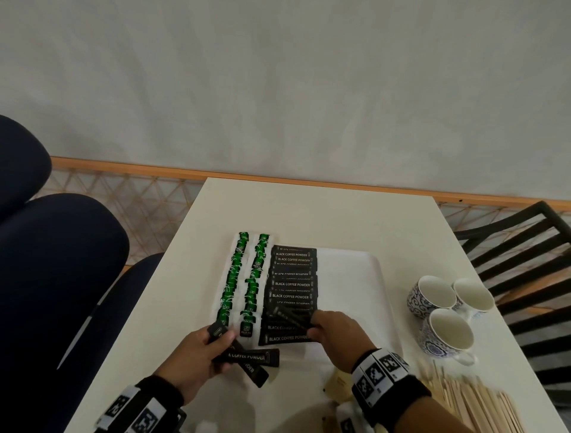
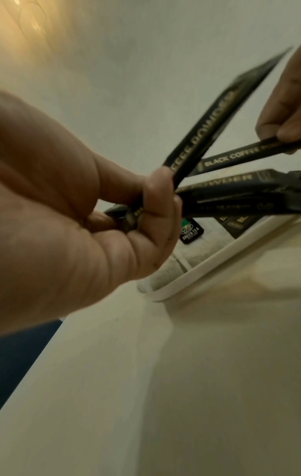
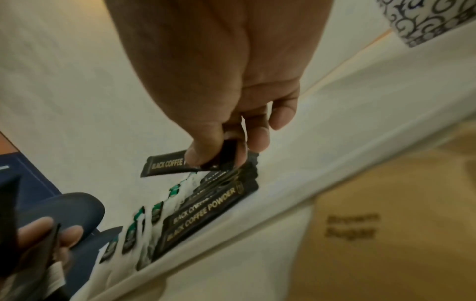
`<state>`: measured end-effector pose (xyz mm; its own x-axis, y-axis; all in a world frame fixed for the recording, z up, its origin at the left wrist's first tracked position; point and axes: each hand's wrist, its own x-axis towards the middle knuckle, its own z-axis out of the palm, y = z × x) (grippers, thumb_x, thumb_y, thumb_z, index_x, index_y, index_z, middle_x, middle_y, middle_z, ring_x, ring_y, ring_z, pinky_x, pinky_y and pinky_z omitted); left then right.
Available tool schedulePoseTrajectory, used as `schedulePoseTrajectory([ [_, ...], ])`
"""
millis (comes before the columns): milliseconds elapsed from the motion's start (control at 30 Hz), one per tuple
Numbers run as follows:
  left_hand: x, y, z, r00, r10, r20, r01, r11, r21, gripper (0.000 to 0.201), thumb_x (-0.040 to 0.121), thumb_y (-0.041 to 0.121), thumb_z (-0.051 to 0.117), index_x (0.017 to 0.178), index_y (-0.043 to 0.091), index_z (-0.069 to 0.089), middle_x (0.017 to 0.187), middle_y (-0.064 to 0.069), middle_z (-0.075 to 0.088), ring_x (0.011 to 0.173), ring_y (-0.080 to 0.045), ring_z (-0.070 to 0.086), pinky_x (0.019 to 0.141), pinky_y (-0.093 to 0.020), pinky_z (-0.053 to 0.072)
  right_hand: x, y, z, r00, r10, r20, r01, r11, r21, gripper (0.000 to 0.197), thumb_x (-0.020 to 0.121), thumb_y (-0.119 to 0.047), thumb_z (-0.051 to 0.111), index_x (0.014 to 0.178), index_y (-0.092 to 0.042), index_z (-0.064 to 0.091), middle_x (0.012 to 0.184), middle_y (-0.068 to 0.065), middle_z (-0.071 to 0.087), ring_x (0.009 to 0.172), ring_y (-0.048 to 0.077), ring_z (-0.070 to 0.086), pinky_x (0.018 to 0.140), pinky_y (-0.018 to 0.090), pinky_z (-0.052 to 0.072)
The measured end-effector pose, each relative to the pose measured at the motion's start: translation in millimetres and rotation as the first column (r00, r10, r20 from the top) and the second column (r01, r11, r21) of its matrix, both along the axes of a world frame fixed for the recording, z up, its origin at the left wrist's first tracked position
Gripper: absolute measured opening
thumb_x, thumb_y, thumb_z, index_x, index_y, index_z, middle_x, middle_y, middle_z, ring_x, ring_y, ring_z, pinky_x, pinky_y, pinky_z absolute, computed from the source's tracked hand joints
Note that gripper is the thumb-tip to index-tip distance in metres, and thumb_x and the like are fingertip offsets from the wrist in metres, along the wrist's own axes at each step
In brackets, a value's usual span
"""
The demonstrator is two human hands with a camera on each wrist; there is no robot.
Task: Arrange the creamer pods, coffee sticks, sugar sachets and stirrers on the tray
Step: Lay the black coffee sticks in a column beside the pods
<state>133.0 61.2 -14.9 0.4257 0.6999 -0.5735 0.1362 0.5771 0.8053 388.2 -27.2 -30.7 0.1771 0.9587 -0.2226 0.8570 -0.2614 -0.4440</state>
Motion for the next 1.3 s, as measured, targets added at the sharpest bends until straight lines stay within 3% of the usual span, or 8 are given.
schedulePoseTrajectory([
  [100, -3, 2, -4, 1.0, -0.01, -0.009, 0.009, 0.999, -0.04, 0.015, 0.095, 0.003, 0.052, 0.105, -0.004, 0.06, 0.086, -0.016, 0.063, 0.071, -0.021, 0.058, 0.051, -0.025, 0.05, -2, -2, -6, 0.997, 0.052, 0.057, -0.051, 0.998, -0.019, 0.017, 0.093, -0.035, 0.052, 0.1, -0.023, 0.062, 0.099, -0.003, 0.065, 0.091, 0.02, 0.059, 0.083, 0.034, 0.048],
  [400, -10, 2, -7, 0.998, -0.053, -0.03, 0.051, 0.997, -0.059, 0.013, 0.094, 0.0, 0.052, 0.101, -0.007, 0.06, 0.08, -0.016, 0.06, 0.066, -0.021, 0.057, 0.049, -0.026, 0.05, -7, -2, -12, 0.992, 0.087, 0.096, -0.08, 0.994, -0.071, 0.016, 0.092, -0.033, 0.056, 0.099, -0.02, 0.063, 0.1, 0.0, 0.061, 0.093, 0.021, 0.059, 0.081, 0.032, 0.049],
  [633, -9, 1, -6, 0.998, -0.051, -0.028, 0.049, 0.996, -0.068, 0.011, 0.093, -0.002, 0.053, 0.098, -0.006, 0.062, 0.078, -0.016, 0.064, 0.066, -0.02, 0.059, 0.051, -0.026, 0.051, -14, -2, -10, 0.998, 0.008, 0.068, -0.007, 1.0, -0.022, 0.018, 0.089, -0.038, 0.058, 0.092, -0.021, 0.055, 0.093, -0.006, 0.047, 0.087, 0.018, 0.053, 0.081, 0.032, 0.047],
  [967, -4, -2, -1, 0.997, -0.078, -0.029, 0.078, 0.997, -0.013, 0.011, 0.091, 0.0, 0.057, 0.098, -0.006, 0.062, 0.079, -0.014, 0.067, 0.065, -0.017, 0.062, 0.055, -0.025, 0.052, -24, -1, -4, 0.983, -0.013, 0.183, -0.003, 0.996, 0.087, 0.031, 0.086, -0.054, 0.052, 0.102, -0.028, 0.047, 0.108, -0.007, 0.048, 0.098, 0.015, 0.046, 0.087, 0.031, 0.042],
  [1033, -2, -2, 0, 0.997, -0.064, -0.034, 0.065, 0.998, 0.023, 0.009, 0.09, 0.0, 0.057, 0.097, -0.004, 0.062, 0.077, -0.012, 0.068, 0.067, -0.017, 0.062, 0.057, -0.026, 0.051, -27, 0, 4, 0.997, 0.02, 0.068, -0.027, 0.993, 0.113, 0.025, 0.089, -0.055, 0.048, 0.091, -0.03, 0.045, 0.1, -0.01, 0.05, 0.092, 0.013, 0.047, 0.082, 0.028, 0.043],
  [1100, 0, -3, 0, 0.998, -0.051, -0.035, 0.053, 0.997, 0.055, 0.007, 0.091, -0.001, 0.057, 0.095, -0.001, 0.062, 0.075, -0.009, 0.069, 0.067, -0.017, 0.062, 0.06, -0.027, 0.051, -32, 1, 17, 0.98, 0.06, -0.188, -0.053, 0.998, 0.041, 0.024, 0.092, -0.052, 0.048, 0.087, -0.028, 0.049, 0.091, -0.009, 0.058, 0.083, 0.01, 0.054, 0.076, 0.024, 0.046],
  [1200, 5, -3, 0, 0.999, -0.031, -0.032, 0.034, 0.995, 0.089, 0.006, 0.09, -0.004, 0.057, 0.094, -0.002, 0.062, 0.079, -0.012, 0.07, 0.07, -0.017, 0.065, 0.061, -0.028, 0.053, -42, 1, 32, 0.846, 0.055, -0.531, -0.132, 0.985, -0.108, 0.025, 0.092, -0.045, 0.056, 0.094, -0.021, 0.059, 0.086, -0.002, 0.069, 0.07, 0.007, 0.065, 0.068, 0.021, 0.051],
  [1300, 10, -4, 0, 0.999, -0.03, -0.029, 0.033, 0.993, 0.113, 0.008, 0.088, -0.005, 0.059, 0.095, -0.005, 0.062, 0.085, -0.018, 0.069, 0.077, -0.025, 0.068, 0.065, -0.032, 0.055, -44, 0, 35, 0.808, 0.054, -0.586, -0.158, 0.979, -0.128, 0.015, 0.089, -0.029, 0.065, 0.099, -0.018, 0.063, 0.081, -0.004, 0.071, 0.068, 0.005, 0.066, 0.066, 0.019, 0.052],
])
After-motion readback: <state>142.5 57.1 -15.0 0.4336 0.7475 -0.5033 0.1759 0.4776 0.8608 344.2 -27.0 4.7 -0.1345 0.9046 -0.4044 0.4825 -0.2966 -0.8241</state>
